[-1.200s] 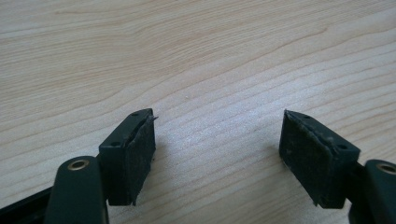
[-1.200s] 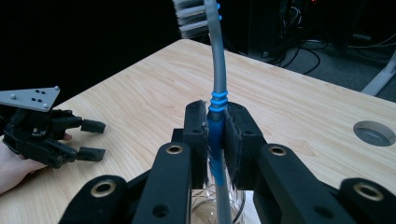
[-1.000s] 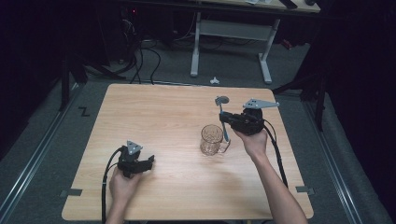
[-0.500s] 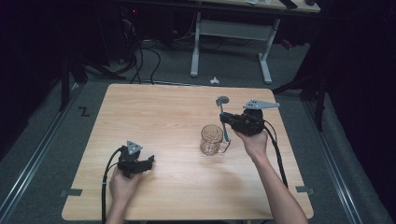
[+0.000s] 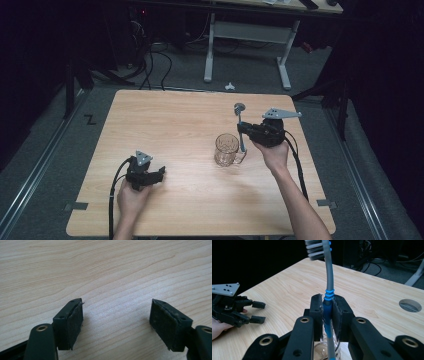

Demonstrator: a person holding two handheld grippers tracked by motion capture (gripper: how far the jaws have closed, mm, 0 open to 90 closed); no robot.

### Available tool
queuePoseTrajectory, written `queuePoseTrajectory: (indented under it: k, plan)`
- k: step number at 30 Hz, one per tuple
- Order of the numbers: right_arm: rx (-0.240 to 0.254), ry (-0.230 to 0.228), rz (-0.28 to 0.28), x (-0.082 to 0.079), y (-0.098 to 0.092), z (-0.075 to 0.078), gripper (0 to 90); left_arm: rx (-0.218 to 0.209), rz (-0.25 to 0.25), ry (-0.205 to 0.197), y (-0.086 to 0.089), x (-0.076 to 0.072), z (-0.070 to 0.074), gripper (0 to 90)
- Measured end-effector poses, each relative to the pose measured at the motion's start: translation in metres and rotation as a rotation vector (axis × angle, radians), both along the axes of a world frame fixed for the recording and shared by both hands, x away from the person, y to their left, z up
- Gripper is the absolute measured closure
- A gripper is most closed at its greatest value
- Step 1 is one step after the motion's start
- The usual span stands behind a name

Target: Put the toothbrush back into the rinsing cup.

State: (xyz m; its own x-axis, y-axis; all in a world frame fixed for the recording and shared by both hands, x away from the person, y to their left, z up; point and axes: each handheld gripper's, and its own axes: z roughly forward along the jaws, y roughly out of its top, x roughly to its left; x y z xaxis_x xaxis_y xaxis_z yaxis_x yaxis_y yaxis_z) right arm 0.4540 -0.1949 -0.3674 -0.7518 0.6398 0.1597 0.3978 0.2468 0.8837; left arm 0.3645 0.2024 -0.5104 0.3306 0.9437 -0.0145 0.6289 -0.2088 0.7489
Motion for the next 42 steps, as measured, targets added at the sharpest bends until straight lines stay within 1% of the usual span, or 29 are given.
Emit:
queuePoseTrajectory:
  k: [8, 14, 21, 32, 38, 42]
  plan:
    - [-0.003, 0.002, -0.007, -0.003, -0.005, -0.001, 79.3, 0.001, 0.000, 0.000, 0.000, 0.000, 0.000, 27.6]
    - [-0.032, -0.006, -0.009, -0.007, -0.006, -0.002, 79.2, 0.001, -0.001, 0.000, 0.000, 0.000, 0.000, 27.5]
    - [-0.037, -0.006, -0.007, -0.009, -0.007, -0.002, 79.2, 0.000, -0.001, 0.000, 0.000, 0.000, 0.000, 27.5]
    - [-0.036, -0.008, -0.021, -0.012, -0.012, -0.005, 79.1, 0.000, -0.002, 0.000, 0.000, 0.000, 0.000, 27.5]
    - [-0.035, -0.006, -0.024, -0.013, -0.014, -0.007, 79.2, 0.000, -0.002, 0.000, 0.000, 0.000, 0.000, 27.6]
    - [-0.043, 0.003, -0.027, -0.014, -0.015, -0.009, 79.2, 0.000, -0.002, 0.000, 0.000, 0.000, 0.000, 27.5]
